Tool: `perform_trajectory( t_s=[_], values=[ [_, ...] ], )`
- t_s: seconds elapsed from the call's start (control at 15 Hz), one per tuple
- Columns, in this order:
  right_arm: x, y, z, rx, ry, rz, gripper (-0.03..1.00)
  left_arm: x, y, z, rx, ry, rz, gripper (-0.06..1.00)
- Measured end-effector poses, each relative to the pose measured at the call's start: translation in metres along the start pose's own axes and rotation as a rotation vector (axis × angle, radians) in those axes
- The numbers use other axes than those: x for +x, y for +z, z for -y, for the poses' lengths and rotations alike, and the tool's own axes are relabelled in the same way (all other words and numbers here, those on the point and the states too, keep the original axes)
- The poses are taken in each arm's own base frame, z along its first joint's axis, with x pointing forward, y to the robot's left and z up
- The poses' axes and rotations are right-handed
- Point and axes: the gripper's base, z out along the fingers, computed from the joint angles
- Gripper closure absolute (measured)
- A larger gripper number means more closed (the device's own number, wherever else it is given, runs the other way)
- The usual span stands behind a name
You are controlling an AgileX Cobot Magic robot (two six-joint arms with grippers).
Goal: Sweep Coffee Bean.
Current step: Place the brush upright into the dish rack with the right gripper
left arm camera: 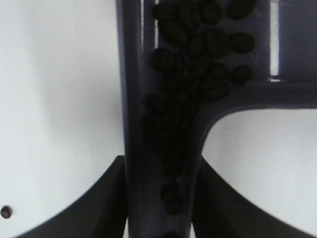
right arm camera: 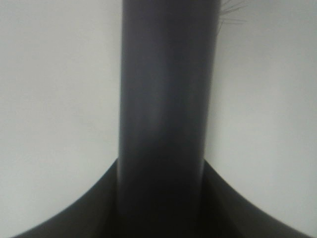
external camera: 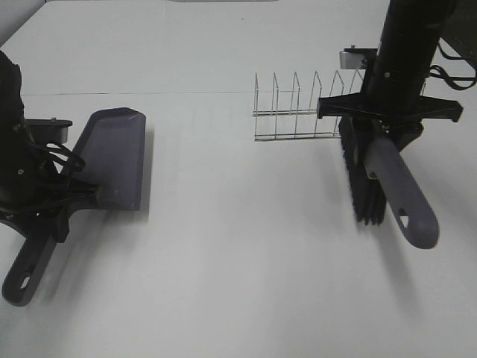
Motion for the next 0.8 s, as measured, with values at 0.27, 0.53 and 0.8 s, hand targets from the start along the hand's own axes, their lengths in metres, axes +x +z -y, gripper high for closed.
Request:
perform_trajectory(
  t_s=[0.27,0.53,0.8],
  values=[
    [-0.022,0.016,-0.015,-0.081,0.003,-0.018,0.61,0.0,0.0,0.0,-0.001,0.0,-0.004,0.61],
    [-0.029,0.032,-0.008,0.02,-0.033,-0.021,0.61,0.0,0.0,0.0,-0.001,0.004,-0.004,0.61],
    [-0.048,0.031,-0.012,0.034,-0.061,0.026,0.61,0.0,0.0,0.0,-0.001,0.004,-0.005,0.61]
  ],
)
